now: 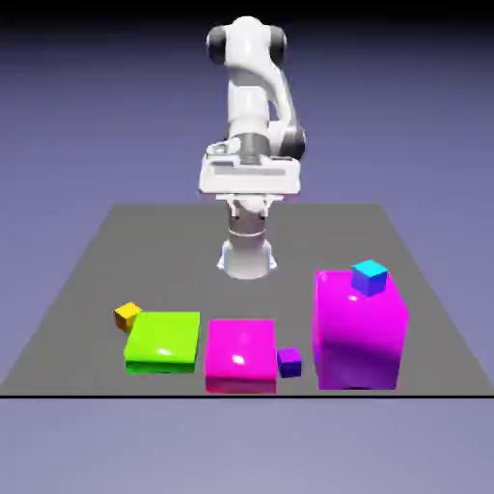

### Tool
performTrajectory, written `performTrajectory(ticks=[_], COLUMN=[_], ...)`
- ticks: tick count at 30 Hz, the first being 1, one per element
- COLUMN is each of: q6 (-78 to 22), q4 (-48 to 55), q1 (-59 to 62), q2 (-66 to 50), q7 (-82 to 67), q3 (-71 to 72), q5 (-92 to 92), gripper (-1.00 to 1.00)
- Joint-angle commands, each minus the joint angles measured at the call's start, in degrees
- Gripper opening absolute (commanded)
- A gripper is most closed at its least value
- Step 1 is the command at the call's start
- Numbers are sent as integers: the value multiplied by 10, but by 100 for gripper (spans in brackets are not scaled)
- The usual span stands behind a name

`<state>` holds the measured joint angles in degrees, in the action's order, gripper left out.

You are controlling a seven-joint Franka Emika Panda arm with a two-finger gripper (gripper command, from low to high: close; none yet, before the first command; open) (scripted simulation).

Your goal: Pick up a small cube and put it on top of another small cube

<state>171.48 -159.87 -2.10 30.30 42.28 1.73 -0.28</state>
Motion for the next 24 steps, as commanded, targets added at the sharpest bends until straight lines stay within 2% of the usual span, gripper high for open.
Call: performTrajectory(ticks=[1, 13, 21, 24], q6=[-25, -323, -393, -350], q4=[13, 163, 184, 157], q1=[-18, -211, -202, -150], q2=[-17, -252, -418, -433], q7=[12, 123, 55, 7], q3=[16, 224, 334, 333], q5=[-2, -44, -126, -156], gripper=[0, 0, 0, 0])
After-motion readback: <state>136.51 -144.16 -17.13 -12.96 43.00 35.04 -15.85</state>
